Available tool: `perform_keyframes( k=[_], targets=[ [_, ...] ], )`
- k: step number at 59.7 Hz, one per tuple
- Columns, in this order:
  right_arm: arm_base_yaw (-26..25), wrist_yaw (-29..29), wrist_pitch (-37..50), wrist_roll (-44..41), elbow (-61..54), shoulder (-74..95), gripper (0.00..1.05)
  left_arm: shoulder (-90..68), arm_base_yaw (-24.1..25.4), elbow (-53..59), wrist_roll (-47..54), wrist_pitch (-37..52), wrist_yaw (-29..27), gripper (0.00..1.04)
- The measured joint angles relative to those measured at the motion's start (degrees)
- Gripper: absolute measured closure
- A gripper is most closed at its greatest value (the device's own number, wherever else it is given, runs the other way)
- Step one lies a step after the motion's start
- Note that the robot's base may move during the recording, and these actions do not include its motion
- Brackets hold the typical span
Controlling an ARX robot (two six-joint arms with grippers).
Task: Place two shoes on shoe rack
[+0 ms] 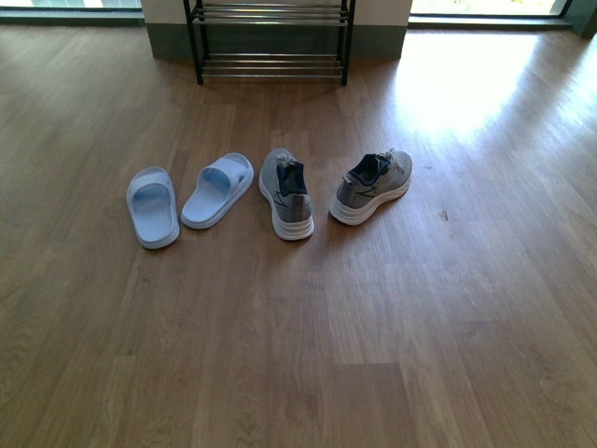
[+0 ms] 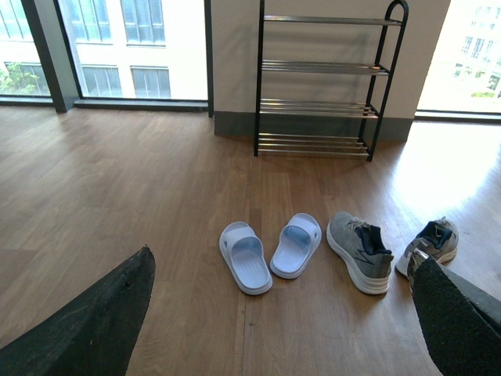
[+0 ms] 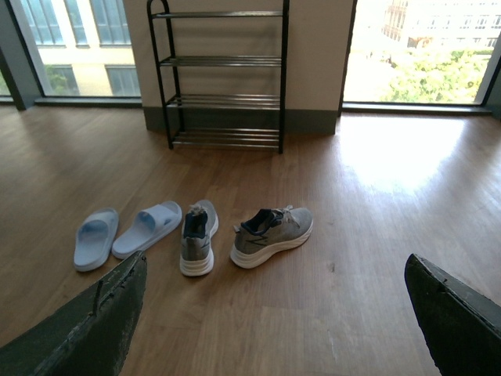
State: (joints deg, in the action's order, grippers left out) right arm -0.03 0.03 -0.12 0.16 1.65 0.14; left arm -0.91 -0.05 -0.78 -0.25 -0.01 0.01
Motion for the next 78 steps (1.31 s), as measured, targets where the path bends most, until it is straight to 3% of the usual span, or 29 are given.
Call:
perform_keyframes(
  k=[78],
  targets=[
    [0.0,0.0,0.0,0.0,0.0,0.0,0.09,0.0,0.0,0.0,0.0,0.0,0.0,0.09]
  ],
)
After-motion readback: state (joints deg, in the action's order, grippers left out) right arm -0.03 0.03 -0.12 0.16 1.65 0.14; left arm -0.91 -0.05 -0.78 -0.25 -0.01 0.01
